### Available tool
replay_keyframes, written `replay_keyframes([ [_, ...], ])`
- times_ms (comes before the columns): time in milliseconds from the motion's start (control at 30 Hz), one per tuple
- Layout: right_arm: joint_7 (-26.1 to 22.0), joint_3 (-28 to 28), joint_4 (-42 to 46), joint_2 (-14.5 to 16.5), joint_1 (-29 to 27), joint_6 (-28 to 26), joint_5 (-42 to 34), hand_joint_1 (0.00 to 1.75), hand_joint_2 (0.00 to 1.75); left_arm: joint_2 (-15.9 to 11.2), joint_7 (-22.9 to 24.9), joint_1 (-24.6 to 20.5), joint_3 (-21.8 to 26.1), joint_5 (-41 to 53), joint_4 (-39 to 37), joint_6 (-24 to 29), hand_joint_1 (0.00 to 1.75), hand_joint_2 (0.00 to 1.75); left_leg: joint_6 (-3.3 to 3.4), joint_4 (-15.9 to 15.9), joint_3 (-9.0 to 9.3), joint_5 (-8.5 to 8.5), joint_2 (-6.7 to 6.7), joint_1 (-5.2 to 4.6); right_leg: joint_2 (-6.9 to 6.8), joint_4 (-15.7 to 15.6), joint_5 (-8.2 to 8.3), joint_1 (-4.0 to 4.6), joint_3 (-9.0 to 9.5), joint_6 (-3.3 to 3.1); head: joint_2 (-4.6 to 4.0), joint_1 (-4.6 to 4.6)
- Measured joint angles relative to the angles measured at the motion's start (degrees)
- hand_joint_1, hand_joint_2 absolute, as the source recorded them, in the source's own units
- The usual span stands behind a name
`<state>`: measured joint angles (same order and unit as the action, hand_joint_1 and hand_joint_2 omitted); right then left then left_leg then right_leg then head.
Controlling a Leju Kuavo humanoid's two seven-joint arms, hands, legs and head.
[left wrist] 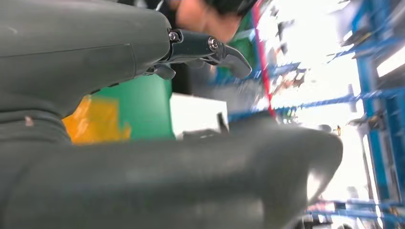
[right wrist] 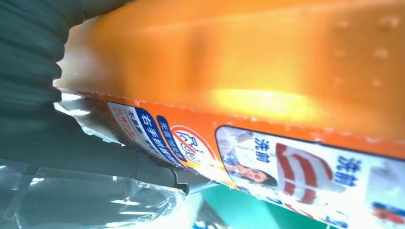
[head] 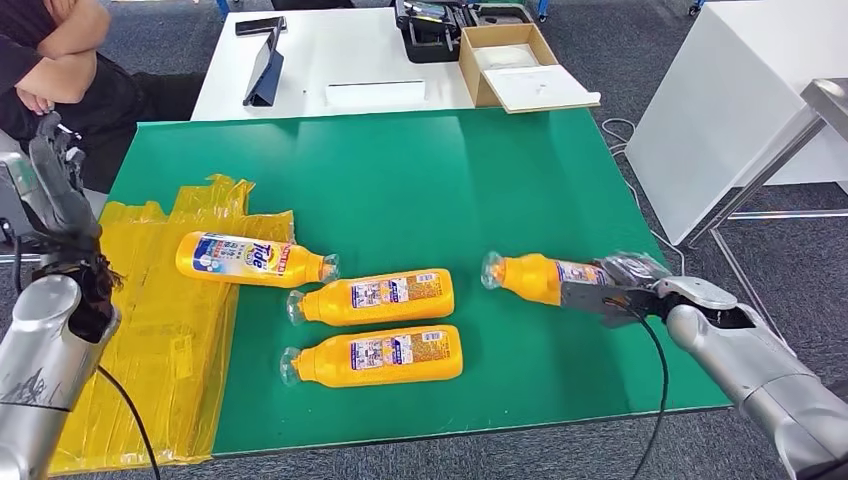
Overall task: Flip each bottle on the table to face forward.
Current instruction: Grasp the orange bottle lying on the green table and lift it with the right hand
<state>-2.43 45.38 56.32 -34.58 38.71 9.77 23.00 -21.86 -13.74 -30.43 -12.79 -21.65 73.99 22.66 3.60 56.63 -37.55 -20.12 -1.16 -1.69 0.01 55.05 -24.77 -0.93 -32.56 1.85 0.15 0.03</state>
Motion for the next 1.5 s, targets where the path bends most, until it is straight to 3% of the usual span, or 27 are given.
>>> replay_keyframes([
  [167,1.1,-9.3,12.9,1.6,-2.4,-0.7,-2.9,1.75,1.75,0.2,1.2,5.8,1.6,-5.2,7.6,-2.8,0.00,1.75,-0.01,0.0,-0.16,0.00,-0.06,0.05,-0.01,0.0,-0.03,-0.01,-0.24,-0.03,0.00,0.00],
  [300,0.5,-15.4,19.3,4.9,-3.6,-3.7,-5.0,1.75,1.75,2.1,1.7,8.9,1.8,-7.2,14.2,-5.7,0.00,1.75,-0.01,0.0,-0.20,-0.01,-0.08,0.06,-0.02,0.0,-0.04,0.00,-0.26,-0.04,0.00,0.01],
  [567,0.7,-19.8,24.5,10.4,-4.9,-6.9,-4.7,1.75,1.75,6.1,2.4,9.8,0.0,-7.9,20.9,-7.1,0.00,1.75,0.00,0.0,-0.20,0.00,-0.08,0.03,-0.02,0.0,-0.01,-0.01,-0.24,-0.01,0.00,0.00],
  [700,2.3,-20.3,25.5,14.5,-4.3,-9.4,-3.9,1.75,1.75,9.7,3.5,7.8,-3.6,-8.1,21.5,-7.5,0.00,1.75,0.00,0.0,-0.20,0.01,-0.08,0.02,-0.02,0.0,0.00,-0.01,-0.23,0.00,0.00,0.01],
  [967,6.5,-19.3,20.6,24.7,3.3,-13.1,-2.7,1.75,1.75,20.7,7.0,-0.1,-16.6,-5.2,21.1,-2.3,0.00,1.75,0.07,0.0,-0.23,0.06,-0.08,0.01,-0.02,0.0,0.07,-0.01,-0.24,0.07,0.00,0.01],
  [1300,7.1,-19.2,19.7,26.6,4.7,-13.9,-2.8,1.75,1.75,22.8,8.0,-1.5,-19.2,-3.8,21.0,-1.6,0.00,1.75,0.07,0.0,-0.24,0.06,-0.08,0.00,-0.02,0.0,0.07,-0.01,-0.24,0.07,0.00,0.01],
  [1500,10.3,-20.3,19.0,35.7,4.1,-14.1,-1.3,1.75,1.75,30.1,12.4,-5.2,-25.9,1.8,20.1,-0.9,0.00,1.75,0.06,0.0,-0.27,0.05,-0.03,0.03,0.00,0.0,0.05,0.01,-0.31,0.08,0.00,-0.01],
])
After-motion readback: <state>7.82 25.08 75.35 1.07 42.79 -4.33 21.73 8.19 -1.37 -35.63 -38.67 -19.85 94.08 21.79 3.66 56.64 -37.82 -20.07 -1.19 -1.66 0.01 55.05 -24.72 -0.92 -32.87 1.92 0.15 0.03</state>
